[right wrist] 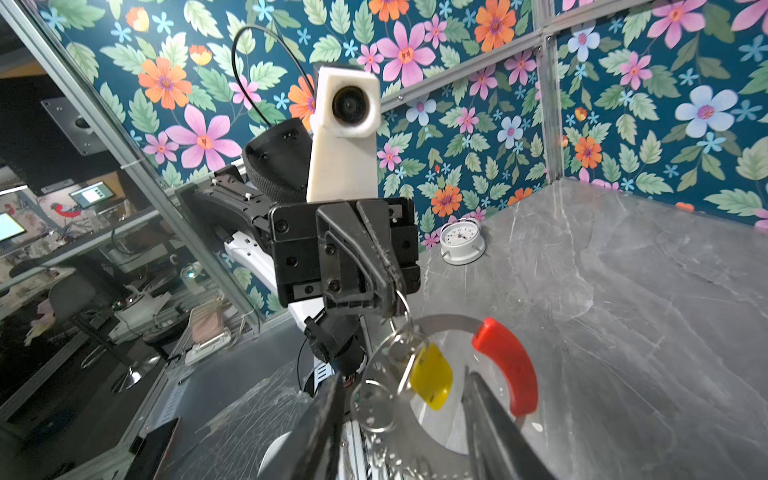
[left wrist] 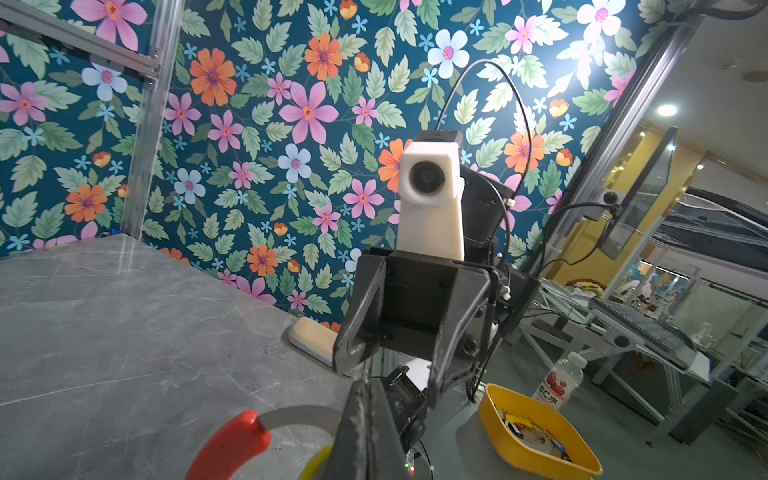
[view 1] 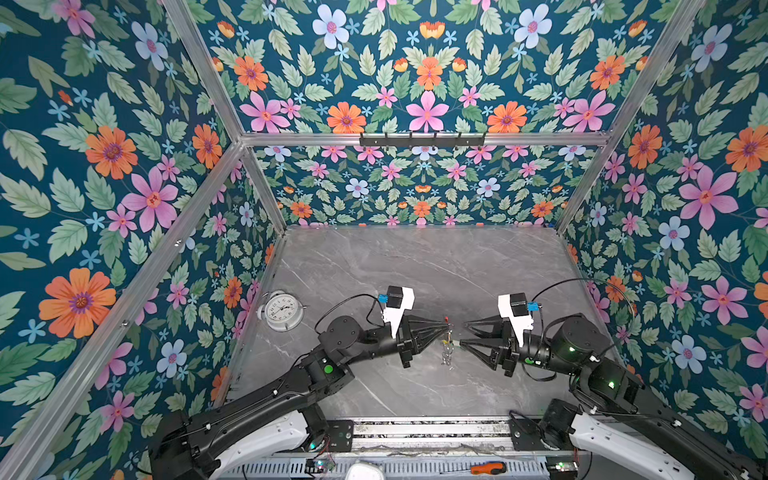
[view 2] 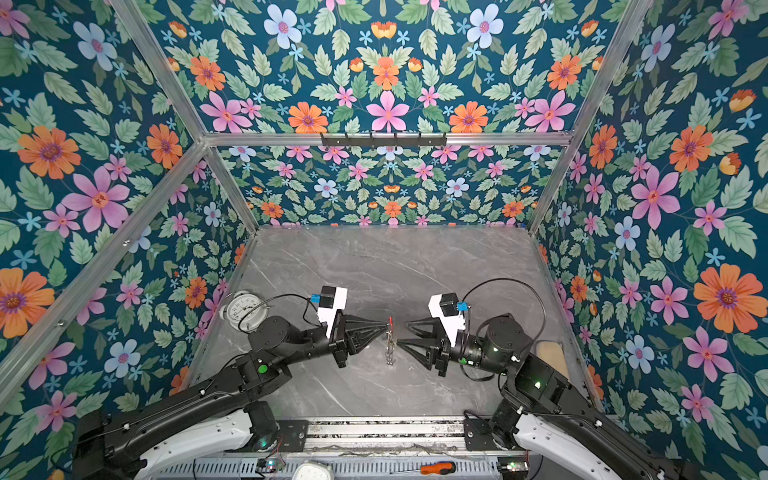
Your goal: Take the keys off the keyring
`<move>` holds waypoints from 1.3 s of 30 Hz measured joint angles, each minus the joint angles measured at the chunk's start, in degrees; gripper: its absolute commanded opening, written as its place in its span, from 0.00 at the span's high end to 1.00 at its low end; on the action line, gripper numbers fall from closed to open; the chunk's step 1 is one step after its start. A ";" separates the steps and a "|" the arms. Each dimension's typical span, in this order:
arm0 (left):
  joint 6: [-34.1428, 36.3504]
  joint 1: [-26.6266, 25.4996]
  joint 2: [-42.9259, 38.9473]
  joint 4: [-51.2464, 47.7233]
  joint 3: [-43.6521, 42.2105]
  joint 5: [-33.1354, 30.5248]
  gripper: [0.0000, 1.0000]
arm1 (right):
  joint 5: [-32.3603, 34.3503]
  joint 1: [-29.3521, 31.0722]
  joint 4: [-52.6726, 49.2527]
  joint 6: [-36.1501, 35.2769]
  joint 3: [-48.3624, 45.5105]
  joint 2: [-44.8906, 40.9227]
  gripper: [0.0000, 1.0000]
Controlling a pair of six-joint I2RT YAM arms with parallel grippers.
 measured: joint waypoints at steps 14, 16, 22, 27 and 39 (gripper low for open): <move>0.72 -1.40 -0.87 -0.09 0.46 -5.22 1.00 | 4.68 0.00 2.12 2.16 -2.10 0.74 0.54; 1.27 -1.40 -0.98 -0.09 0.39 -4.94 1.00 | 4.15 0.02 2.58 2.14 -2.40 0.83 0.54; 2.14 -1.44 -1.84 -0.17 -0.79 -3.54 1.00 | 1.36 0.00 3.10 2.05 -3.43 1.03 0.53; 2.19 -1.44 -2.10 -0.09 -1.55 -2.64 1.00 | -1.51 0.00 3.50 2.05 -3.82 2.12 0.51; 2.36 -1.44 -1.42 0.04 -1.90 -2.19 1.00 | -2.01 2.27 3.63 1.03 -3.26 4.98 0.61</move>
